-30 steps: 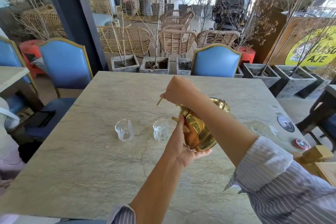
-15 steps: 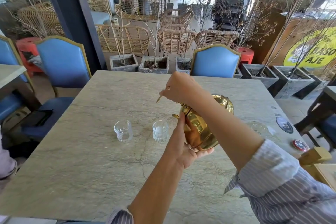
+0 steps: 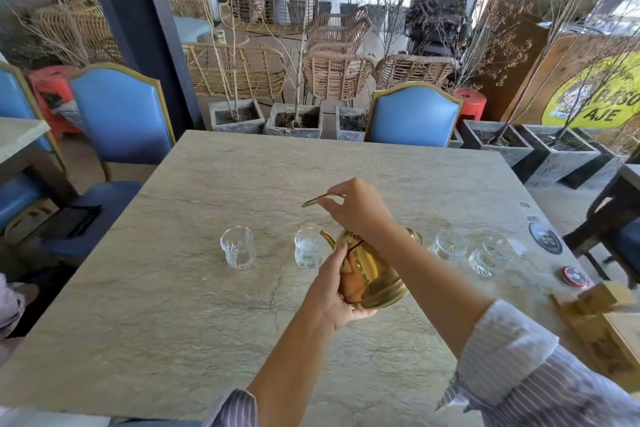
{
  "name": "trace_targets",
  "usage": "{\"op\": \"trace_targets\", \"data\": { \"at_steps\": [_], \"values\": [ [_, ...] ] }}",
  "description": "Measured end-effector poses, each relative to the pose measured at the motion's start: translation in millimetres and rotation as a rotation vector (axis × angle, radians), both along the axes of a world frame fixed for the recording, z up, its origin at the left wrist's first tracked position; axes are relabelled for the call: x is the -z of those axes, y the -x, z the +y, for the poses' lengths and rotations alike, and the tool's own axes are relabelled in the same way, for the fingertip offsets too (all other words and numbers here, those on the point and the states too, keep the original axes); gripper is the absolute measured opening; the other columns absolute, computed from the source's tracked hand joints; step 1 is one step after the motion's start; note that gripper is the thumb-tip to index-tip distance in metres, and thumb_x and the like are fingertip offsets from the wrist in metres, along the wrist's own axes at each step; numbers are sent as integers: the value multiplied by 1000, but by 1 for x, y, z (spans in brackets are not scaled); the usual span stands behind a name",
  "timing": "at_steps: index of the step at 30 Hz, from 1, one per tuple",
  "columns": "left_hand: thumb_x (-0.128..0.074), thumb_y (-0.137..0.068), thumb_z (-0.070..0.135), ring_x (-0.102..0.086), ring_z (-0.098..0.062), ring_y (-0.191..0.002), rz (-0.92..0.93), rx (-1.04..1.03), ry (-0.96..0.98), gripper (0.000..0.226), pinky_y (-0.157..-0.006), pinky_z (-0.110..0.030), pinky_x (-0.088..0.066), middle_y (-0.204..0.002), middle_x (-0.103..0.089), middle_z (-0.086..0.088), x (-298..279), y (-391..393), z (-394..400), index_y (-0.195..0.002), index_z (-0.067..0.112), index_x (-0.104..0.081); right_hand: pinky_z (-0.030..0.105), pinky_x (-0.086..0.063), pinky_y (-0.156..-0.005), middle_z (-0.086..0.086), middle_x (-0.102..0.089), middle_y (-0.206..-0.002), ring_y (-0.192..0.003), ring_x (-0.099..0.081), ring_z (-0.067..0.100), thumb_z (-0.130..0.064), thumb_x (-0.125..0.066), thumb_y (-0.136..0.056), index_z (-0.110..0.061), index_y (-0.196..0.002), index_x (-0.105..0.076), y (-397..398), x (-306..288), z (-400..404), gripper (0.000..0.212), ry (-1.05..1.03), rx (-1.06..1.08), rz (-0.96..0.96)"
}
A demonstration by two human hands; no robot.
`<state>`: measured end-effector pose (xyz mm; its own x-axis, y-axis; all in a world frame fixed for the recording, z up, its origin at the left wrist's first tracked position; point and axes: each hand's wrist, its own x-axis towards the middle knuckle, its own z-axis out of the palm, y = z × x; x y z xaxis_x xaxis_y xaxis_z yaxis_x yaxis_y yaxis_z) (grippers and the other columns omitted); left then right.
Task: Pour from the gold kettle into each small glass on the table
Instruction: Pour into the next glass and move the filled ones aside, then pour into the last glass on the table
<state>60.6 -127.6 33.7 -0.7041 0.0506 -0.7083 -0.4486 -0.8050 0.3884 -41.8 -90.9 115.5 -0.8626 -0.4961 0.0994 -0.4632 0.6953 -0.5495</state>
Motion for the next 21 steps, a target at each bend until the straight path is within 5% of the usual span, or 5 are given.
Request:
{"op": "trace_targets", "data": {
  "at_steps": [7, 11, 16, 21],
  "values": [
    [-89, -66, 57, -60, -40, -125, -19, -28, 194, 86, -85, -64, -53, -138, -64, -12, 21, -8, -9, -140, 33, -53, 28, -55, -71, 5, -78, -104, -84, -74, 20, -42, -65, -89, -14, -123, -70, -16, 32, 5, 44, 141, 129, 9],
    [-95, -38, 66, -63, -31, -123, 30, -58, 275, 118, -94, -66, -50, -138, -66, -3, 30, -12, -17, -143, 39, -50, 19, -43, -54, 6, -78, -80, -62, -69, 15, -40, -65, -89, -13, -116, -73, -27, 39, 6, 39, 252, 184, 22],
    [-82, -68, 58, -61, -32, -123, 35, -93, 416, 88, -99, -60, -51, -138, -62, -6, 20, -21, -27, -146, 36, -47, 17, -41, -44, 2, -64, -51, -40, -48, 9, -36, -66, -88, -13, -113, -73, -36, 36, -1, 34, 406, 182, -38],
    [-80, -59, 68, -57, -31, -128, 23, -173, 503, 96, -99, -56, -51, -145, -56, -1, 13, -30, -42, -145, 42, -45, 15, -38, -45, -1, -59, -51, -42, -46, 8, -32, -63, -90, -11, -116, -72, -38, 24, -22, 34, 418, 26, -63]
  ]
}}
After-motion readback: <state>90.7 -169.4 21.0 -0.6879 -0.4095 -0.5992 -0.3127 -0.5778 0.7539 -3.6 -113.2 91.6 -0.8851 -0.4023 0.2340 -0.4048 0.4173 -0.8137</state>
